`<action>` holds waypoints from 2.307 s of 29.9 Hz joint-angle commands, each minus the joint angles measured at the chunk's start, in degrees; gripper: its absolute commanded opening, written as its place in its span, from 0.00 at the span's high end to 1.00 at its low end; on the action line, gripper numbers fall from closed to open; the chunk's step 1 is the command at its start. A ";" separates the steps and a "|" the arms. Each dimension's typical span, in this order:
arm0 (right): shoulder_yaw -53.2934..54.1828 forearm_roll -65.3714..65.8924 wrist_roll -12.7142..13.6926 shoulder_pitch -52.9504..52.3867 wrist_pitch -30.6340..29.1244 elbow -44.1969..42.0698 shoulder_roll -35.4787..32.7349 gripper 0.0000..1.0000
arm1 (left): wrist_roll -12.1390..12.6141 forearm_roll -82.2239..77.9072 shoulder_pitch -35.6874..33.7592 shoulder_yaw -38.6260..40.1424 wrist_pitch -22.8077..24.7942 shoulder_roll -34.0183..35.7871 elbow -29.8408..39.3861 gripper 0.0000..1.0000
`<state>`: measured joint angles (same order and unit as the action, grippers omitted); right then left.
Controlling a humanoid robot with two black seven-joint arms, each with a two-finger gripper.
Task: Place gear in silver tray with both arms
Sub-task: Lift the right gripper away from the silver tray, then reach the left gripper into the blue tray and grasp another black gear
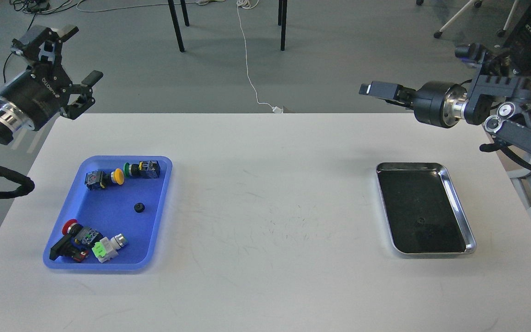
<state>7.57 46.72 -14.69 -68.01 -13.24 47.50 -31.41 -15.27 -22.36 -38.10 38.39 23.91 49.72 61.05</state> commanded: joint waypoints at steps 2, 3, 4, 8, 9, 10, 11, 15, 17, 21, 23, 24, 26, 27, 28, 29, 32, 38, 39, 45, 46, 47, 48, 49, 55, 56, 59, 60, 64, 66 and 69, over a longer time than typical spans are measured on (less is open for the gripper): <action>11.75 -6.88 -0.16 4.11 0.14 -3.64 3.90 0.04 | -0.37 -13.11 0.05 -0.95 0.53 3.89 4.15 0.03; 13.51 -8.82 -0.16 5.07 0.23 -3.64 3.99 0.04 | -0.37 -15.93 0.05 -0.95 0.44 4.68 5.65 0.03; 15.44 -11.10 -0.25 6.22 0.23 -3.55 4.07 0.04 | -0.37 -19.52 0.05 -0.95 0.44 5.47 7.75 0.03; 21.86 -20.33 -0.34 9.91 0.23 -3.46 4.69 0.04 | -0.55 -36.39 0.66 -1.56 -0.44 8.55 15.66 0.03; 22.92 -22.44 -0.34 10.61 0.15 -3.38 4.86 0.04 | -0.55 -39.48 1.36 -1.92 -0.88 8.90 16.72 0.03; 23.98 -24.55 -0.34 11.32 0.06 -3.29 4.95 0.04 | -0.55 -42.12 2.32 -2.44 -1.40 9.16 17.69 0.03; 25.29 -27.18 -0.34 12.11 -0.03 -3.29 4.95 0.04 | -0.64 -44.85 3.46 -3.06 -1.67 9.52 18.40 0.03; 30.48 -37.38 -0.69 16.41 -0.21 -3.11 4.95 0.04 | -0.55 -55.22 4.44 -5.78 -1.85 9.00 19.11 0.03; 33.29 -40.81 -1.65 19.74 -0.38 -2.76 4.95 0.04 | -0.55 -61.10 4.53 -6.49 -1.94 7.86 19.02 0.03; 38.65 -42.41 -4.11 26.25 -0.30 0.74 5.04 0.04 | -0.55 -71.48 4.62 -7.10 -3.42 3.64 18.32 0.06; 40.76 -42.50 -4.38 29.50 -0.21 4.43 5.22 0.04 | -0.64 -76.23 4.88 -8.33 -5.35 1.71 17.09 0.08; 41.73 -42.41 -4.38 31.08 -0.21 6.36 5.39 0.04 | -0.64 -78.34 4.88 -9.47 -6.41 1.00 15.96 0.09; 42.62 -42.41 -4.38 33.29 -0.21 8.83 5.57 0.04 | -0.64 -81.42 4.97 -12.01 -8.17 -0.14 13.76 0.11; 42.53 -42.32 -4.38 33.73 -0.21 9.28 5.66 0.04 | -0.64 -82.48 4.88 -13.24 -9.13 -0.58 12.96 0.11; 42.53 -42.32 -4.38 33.91 -0.21 9.45 5.74 0.04 | -0.55 -83.45 4.88 -14.65 -10.36 -0.94 12.17 0.12; 42.53 -42.32 -4.38 34.00 -0.21 9.37 5.74 0.04 | -0.46 -84.15 4.79 -15.79 -11.42 -1.11 11.38 0.13; 42.62 -42.32 -4.38 34.35 -0.21 9.37 5.66 0.04 | -0.46 -85.13 4.88 -18.35 -13.62 -1.29 9.62 0.18; 42.62 -42.32 -4.38 34.44 -0.12 9.37 5.66 0.04 | -0.55 -85.13 4.62 -19.41 -16.44 -2.78 4.53 0.27; 42.62 -42.32 -4.38 34.35 -0.03 9.37 5.74 0.04 | -0.55 -85.13 4.62 -19.41 -16.44 -2.87 3.82 0.29; 42.45 -42.23 -4.38 34.35 -0.03 9.28 5.74 0.04 | -0.73 -84.95 4.88 -19.76 -16.53 -3.31 2.85 0.50; 42.36 -42.23 -4.38 34.35 -0.03 9.19 5.74 0.04 | -0.64 -84.95 4.79 -19.93 -16.61 -3.75 2.67 0.51; 42.27 -42.23 -4.38 34.44 -0.03 9.19 5.74 0.04 | -0.72 -84.95 4.79 -20.02 -16.79 -4.27 2.06 0.52; 42.18 -42.23 -4.38 34.44 -0.03 9.19 5.74 0.04 | -0.64 -85.04 4.79 -20.02 -16.88 -4.71 1.27 0.53; 42.18 -42.23 -4.38 34.35 -0.03 9.19 5.74 0.04 | -0.64 -85.04 4.79 -20.02 -16.88 -4.98 0.66 0.53; 41.92 -42.15 -4.38 34.35 -0.03 9.11 5.74 0.04 | -0.64 -84.86 4.79 -20.20 -16.88 -5.33 0.21 0.53; 41.92 -42.15 -4.38 34.35 -0.12 9.11 5.74 0.04 | -0.64 -84.95 4.88 -20.20 -16.88 -5.25 0.21 0.53; 41.83 -42.15 -4.38 34.35 -0.12 9.11 5.74 0.04 | -0.72 -84.86 4.88 -20.29 -16.88 -5.25 0.21 0.53; 41.83 -42.15 -4.38 34.35 -0.12 9.11 5.74 0.04 | -0.64 -84.86 4.88 -20.29 -16.88 -5.25 0.21 0.53; 41.83 -42.06 -4.29 34.35 -0.03 9.02 5.74 0.04 | -0.64 -84.69 4.79 -20.20 -16.88 -5.25 0.39 0.53; 41.74 -42.06 -4.29 34.35 -0.03 9.02 5.74 0.04 | -0.64 -84.60 4.62 -20.11 -16.88 -5.33 0.82 0.53; 41.57 -42.06 -4.29 34.35 -0.03 9.02 5.74 0.04 | -0.64 -84.51 4.36 -20.11 -16.88 -5.33 1.09 0.52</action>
<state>49.31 4.66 -19.02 -33.66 -13.30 56.51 -25.66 -15.89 -106.99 -33.49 18.19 7.06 44.44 61.89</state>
